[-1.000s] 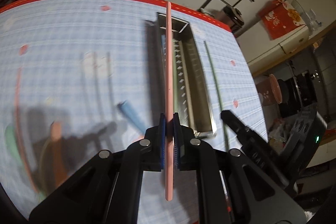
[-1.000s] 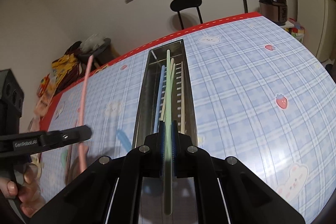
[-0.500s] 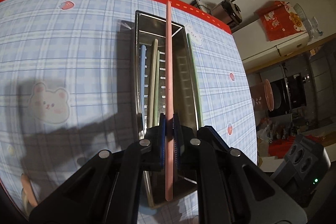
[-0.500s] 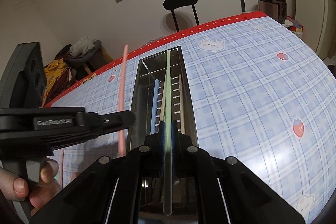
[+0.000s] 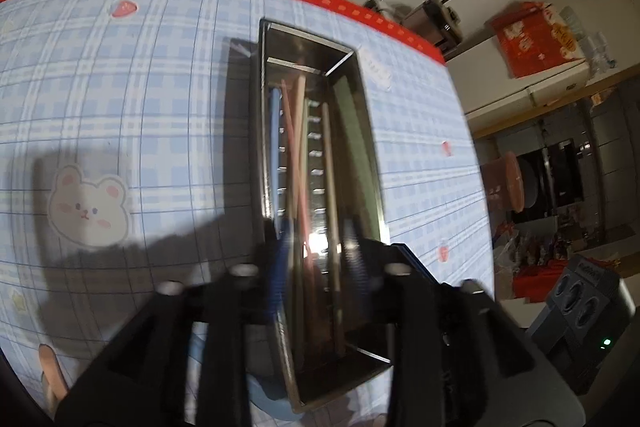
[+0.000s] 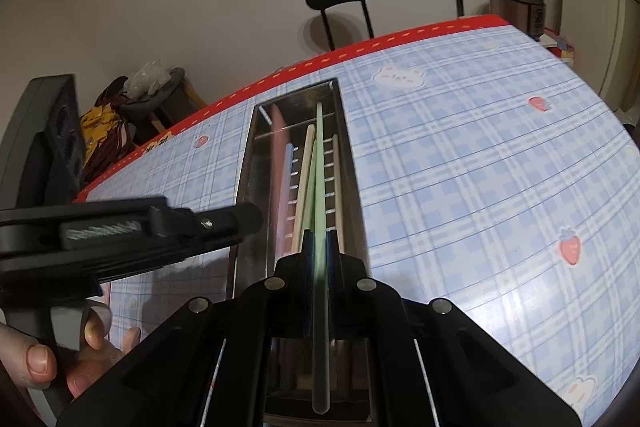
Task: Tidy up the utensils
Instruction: 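Lower both chopsticks into the basket and open both tools, then withdraw both tools and move them toward the blue and pink chopsticks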
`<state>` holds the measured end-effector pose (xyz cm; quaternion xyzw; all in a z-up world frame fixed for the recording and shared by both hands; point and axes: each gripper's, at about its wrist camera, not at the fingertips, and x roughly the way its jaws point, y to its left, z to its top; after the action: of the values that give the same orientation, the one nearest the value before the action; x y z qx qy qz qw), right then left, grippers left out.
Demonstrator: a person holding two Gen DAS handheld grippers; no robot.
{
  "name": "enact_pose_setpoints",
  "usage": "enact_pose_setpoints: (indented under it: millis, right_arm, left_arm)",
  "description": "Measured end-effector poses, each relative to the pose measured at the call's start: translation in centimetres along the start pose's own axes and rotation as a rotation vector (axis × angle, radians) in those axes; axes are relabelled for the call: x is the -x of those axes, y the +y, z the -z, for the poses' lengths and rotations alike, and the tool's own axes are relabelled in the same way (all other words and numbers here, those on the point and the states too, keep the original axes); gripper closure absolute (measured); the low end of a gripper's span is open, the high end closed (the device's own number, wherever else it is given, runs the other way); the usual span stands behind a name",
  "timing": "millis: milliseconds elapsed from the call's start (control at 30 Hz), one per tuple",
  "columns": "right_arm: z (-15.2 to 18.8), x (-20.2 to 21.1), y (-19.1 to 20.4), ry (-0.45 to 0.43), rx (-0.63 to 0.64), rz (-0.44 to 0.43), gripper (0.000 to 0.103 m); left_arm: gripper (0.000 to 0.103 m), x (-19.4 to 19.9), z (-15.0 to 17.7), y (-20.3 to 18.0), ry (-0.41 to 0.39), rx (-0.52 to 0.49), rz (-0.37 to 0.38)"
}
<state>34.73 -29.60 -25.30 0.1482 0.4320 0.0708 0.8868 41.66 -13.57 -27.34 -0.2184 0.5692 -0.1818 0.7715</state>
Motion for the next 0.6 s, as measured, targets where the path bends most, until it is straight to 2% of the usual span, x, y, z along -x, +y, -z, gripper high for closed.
enact_pose_setpoints:
  millis: [33, 67, 100, 133, 167, 233, 267, 367, 533, 600]
  right_arm:
    - [-0.1, 0.5, 0.0, -0.009, 0.007, 0.003, 0.094]
    - [-0.2, 1.2, 0.0, -0.021, 0.011, 0.01, 0.089]
    - [-0.3, 2.0, -0.2, -0.037, 0.011, 0.015, 0.083]
    - [-0.4, 2.7, -0.4, -0.055, 0.007, 0.018, 0.067]
    - [-0.4, 3.8, -0.7, -0.081, 0.0, 0.024, 0.051]
    - [-0.4, 5.3, -1.1, -0.11, -0.01, 0.031, 0.037]
    - [-0.2, 6.2, -1.4, -0.124, -0.017, 0.038, 0.027]
    - [0.2, 8.1, -2.1, -0.147, -0.035, 0.041, 0.014]
    - [1.6, 10.5, -2.9, -0.136, -0.053, 0.029, 0.007]
    - [2.6, 11.5, -3.1, -0.132, -0.048, 0.023, 0.006]
  left_arm:
    - [0.061, 0.7, -0.1, -0.1, -0.017, -0.002, 0.003]
    - [0.059, 1.4, -0.2, -0.1, -0.031, -0.007, 0.001]
    - [0.052, 2.4, -0.4, -0.2, -0.054, -0.02, -0.007]
    - [0.043, 3.5, -0.4, -0.3, -0.084, -0.035, -0.017]
    - [0.04, 4.5, -0.4, -0.4, -0.108, -0.047, -0.026]
    - [0.016, 6.5, -0.3, -0.5, -0.155, -0.071, -0.048]
    - [0.014, 7.8, -0.1, -0.6, -0.186, -0.081, -0.063]
    - [0.009, 10.8, 0.9, -0.4, -0.24, -0.098, -0.091]
    - [0.006, 15.1, 4.4, 0.6, -0.274, -0.096, -0.145]
    - [0.006, 16.9, 6.9, 1.5, -0.282, -0.09, -0.194]
